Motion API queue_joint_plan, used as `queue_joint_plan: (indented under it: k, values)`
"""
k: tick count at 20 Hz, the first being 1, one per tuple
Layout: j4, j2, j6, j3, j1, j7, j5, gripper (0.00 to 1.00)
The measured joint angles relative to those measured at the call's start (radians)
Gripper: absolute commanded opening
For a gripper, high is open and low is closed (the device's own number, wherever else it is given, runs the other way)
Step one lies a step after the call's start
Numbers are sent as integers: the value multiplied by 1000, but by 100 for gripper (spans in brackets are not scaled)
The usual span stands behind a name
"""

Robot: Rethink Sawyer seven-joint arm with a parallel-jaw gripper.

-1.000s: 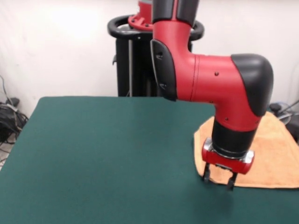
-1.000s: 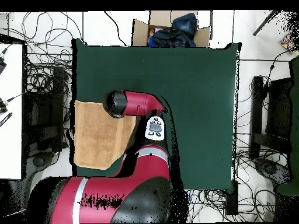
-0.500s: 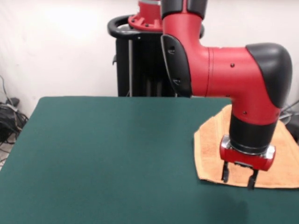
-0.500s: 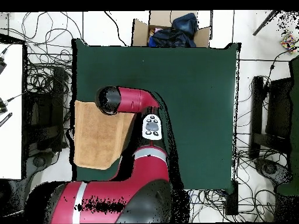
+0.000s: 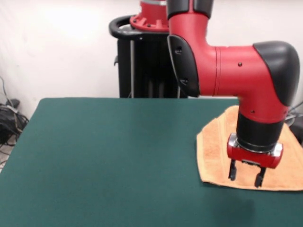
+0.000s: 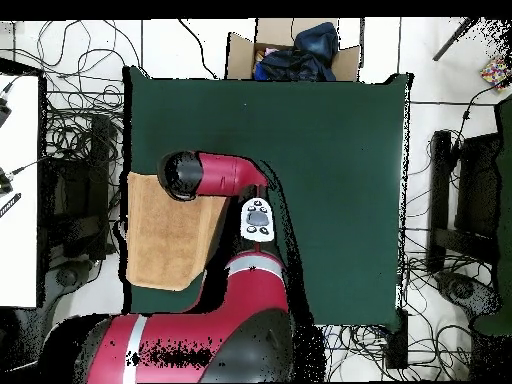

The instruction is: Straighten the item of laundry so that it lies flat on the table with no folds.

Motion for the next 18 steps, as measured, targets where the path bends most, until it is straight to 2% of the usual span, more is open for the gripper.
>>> queue_joint_plan:
  k: [10,18]
  values:
    - [30,3,0,0,1,0,-48,100]
    - [20,42,-1,0,7,0,-83,100]
